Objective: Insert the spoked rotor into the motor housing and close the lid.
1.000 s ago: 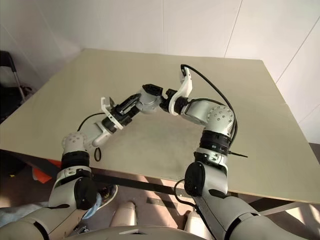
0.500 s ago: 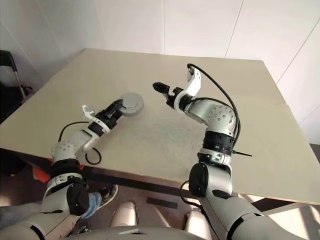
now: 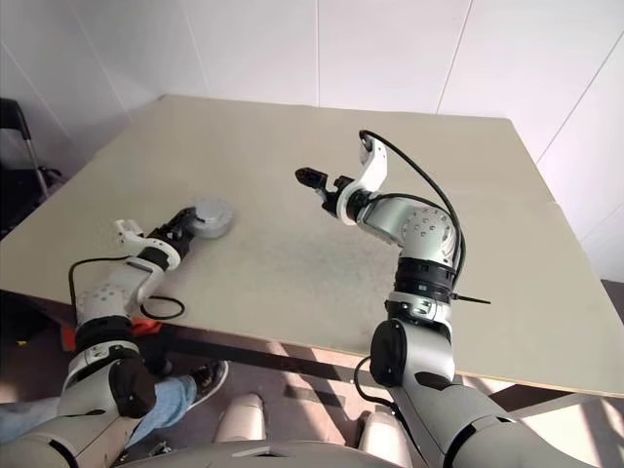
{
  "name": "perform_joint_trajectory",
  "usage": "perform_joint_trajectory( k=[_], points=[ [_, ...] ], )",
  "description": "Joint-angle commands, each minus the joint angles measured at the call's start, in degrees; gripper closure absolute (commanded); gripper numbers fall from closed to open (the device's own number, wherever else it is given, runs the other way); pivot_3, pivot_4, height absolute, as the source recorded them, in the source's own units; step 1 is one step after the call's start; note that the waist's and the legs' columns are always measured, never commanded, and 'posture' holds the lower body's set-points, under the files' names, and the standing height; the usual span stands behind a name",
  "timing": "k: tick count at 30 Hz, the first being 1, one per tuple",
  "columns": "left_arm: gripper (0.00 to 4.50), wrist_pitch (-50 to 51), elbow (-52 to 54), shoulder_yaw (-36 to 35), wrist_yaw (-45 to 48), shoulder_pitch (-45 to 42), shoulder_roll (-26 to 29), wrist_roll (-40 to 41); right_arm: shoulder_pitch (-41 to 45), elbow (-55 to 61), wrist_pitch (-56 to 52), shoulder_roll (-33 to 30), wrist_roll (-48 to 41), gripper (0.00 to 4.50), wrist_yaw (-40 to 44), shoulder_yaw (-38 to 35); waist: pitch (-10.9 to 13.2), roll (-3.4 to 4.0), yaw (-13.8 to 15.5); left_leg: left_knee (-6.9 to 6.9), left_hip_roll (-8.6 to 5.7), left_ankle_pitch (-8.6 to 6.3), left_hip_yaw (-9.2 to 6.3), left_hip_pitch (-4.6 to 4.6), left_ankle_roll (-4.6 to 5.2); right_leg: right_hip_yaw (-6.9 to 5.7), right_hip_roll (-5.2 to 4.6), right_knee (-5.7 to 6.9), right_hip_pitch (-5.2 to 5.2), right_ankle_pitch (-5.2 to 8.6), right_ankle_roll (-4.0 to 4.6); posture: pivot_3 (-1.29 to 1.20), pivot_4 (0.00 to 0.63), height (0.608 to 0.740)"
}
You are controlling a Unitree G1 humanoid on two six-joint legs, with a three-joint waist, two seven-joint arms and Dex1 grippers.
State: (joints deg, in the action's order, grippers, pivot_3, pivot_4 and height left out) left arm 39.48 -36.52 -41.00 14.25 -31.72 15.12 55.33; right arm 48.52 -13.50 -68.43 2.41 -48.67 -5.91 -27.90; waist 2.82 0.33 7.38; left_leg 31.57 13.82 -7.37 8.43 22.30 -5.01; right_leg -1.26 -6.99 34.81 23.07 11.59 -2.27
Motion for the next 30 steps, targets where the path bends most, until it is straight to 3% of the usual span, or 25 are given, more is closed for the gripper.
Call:
perform_joint_trajectory(
  k=[1, 3, 8, 13, 16, 20, 24, 30],
  points=[
    [0.76, -1.6, 1.2, -0.2, 0.8, -0.9, 2.5, -0.8, 1.1, -0.1, 0.8, 0.0, -0.7, 0.00, -0.1, 0.1, 0.0, -0.02, 0.0, 0.02, 0.00, 0.00, 0.00, -0.02, 0.00, 0.00, 0.00, 0.00, -0.02, 0.00, 0.00, 0.00, 0.000, 0.740],
    [0.09, -1.3, 1.4, -0.6, 1.1, -0.3, 4.1, -0.9, 1.4, -0.9, 0.7, -0.1, -0.7, 0.00, -0.5, -0.2, 0.0, -0.03, -0.1, 0.03, 0.00, 0.00, 0.00, -0.05, 0.00, 0.01, 0.00, 0.03, -0.04, 0.00, 0.00, 0.00, 0.000, 0.740],
    [0.04, -0.5, 2.9, -1.5, 3.8, 1.4, 10.0, -0.5, 1.6, -3.5, -0.3, -0.9, -0.2, 0.00, -1.4, -0.2, 0.0, -0.05, -0.3, 0.03, 0.05, 0.00, 0.00, -0.23, 0.00, 0.02, 0.03, 0.10, -0.10, 0.01, 0.01, 0.00, 0.000, 0.740],
    [0.04, -1.8, 4.0, -0.2, 5.8, 1.6, 14.0, -2.6, 0.5, -5.0, 1.2, -2.8, 4.0, 0.00, 1.0, 4.2, 0.0, -0.06, -0.1, 0.09, 0.04, 0.00, 0.00, -0.21, -0.01, 0.02, 0.01, 0.11, -0.14, 0.03, 0.05, 0.00, 0.000, 0.740],
    [0.04, -3.6, 10.6, 7.2, 8.4, 3.5, 12.6, -7.9, -3.7, 2.5, 12.7, -8.6, 14.7, 0.00, 9.9, 18.4, -0.1, -0.10, 0.6, 0.14, 0.03, 0.00, -0.01, -0.22, -0.01, -0.03, -0.04, 0.09, -0.29, 0.09, 0.16, 0.00, 0.000, 0.740],
    [0.04, -9.2, 26.4, 27.8, 15.3, 9.8, 11.7, -21.4, -12.1, 7.9, 32.5, -23.1, 30.3, 0.00, 25.2, 35.2, -0.1, -0.16, 2.0, 0.50, 0.01, -0.17, -0.03, -0.21, 0.24, -0.18, -0.19, -0.08, -0.69, 0.12, 0.09, 0.00, 0.000, 0.740],
    [0.04, -14.3, 33.5, 41.0, 19.4, 9.5, 13.8, -32.5, -18.9, 7.0, 43.7, -37.3, 34.7, 0.00, 41.4, 38.0, -0.1, -0.23, 1.9, 0.78, 0.00, -0.31, -0.04, -0.30, 0.48, -0.11, -0.21, -0.05, -0.87, 0.37, -0.40, 0.00, 0.000, 0.740],
    [0.04, -17.9, 30.1, 43.2, 21.0, 6.7, 11.9, -36.5, -17.9, 1.6, 48.0, -39.0, 38.2, 0.00, 43.9, 36.3, -0.1, -0.09, -1.6, 0.83, 0.10, -0.36, -0.01, -0.56, 0.60, 0.09, -0.02, 0.32, -0.67, 0.21, -0.15, 0.00, 0.000, 0.740]
  ],
)
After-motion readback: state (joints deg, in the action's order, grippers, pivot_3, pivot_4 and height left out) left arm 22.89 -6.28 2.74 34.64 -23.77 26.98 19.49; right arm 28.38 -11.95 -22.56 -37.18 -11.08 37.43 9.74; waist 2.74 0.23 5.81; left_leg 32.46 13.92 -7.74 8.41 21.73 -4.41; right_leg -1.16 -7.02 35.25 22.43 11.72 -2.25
